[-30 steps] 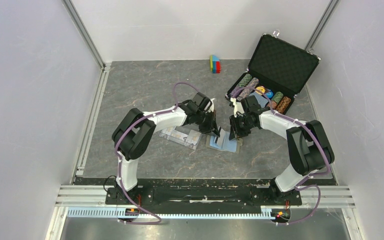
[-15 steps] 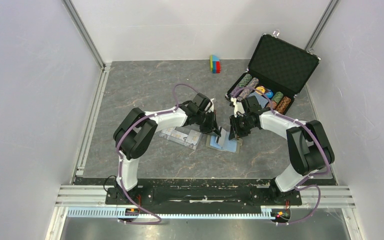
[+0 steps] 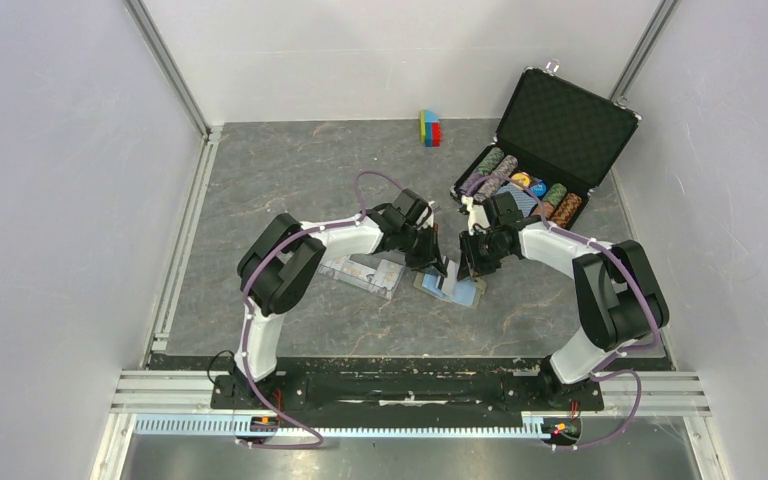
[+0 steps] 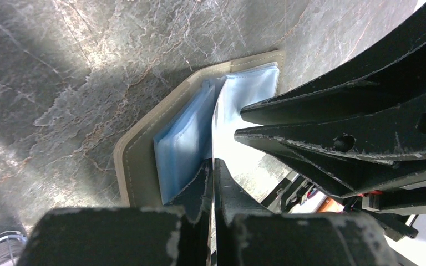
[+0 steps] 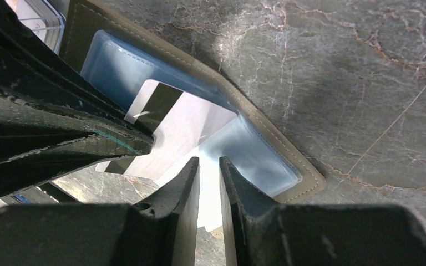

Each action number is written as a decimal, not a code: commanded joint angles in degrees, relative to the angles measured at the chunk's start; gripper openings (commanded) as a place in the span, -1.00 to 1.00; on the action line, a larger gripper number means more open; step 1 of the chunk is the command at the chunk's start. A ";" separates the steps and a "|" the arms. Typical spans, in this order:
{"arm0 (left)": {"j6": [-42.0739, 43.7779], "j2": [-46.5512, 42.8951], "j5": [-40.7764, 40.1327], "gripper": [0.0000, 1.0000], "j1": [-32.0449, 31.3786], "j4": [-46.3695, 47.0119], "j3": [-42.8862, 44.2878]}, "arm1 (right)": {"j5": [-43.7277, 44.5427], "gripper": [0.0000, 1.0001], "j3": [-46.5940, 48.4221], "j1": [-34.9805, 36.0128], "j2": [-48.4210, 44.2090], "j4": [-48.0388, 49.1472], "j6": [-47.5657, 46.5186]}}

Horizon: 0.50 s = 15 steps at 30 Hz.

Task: Put the credit cards into the card holder
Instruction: Insert the credit card into the card holder.

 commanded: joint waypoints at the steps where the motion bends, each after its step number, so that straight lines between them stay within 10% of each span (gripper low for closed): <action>1: -1.47 2.13 -0.24 -0.95 -1.12 -2.52 0.91 | -0.30 -0.56 -0.57 -0.35 -1.57 0.14 0.46; 15: -1.38 4.43 1.12 -0.95 -1.65 -2.68 1.47 | -1.97 -0.50 1.90 -4.97 -7.16 -3.71 0.46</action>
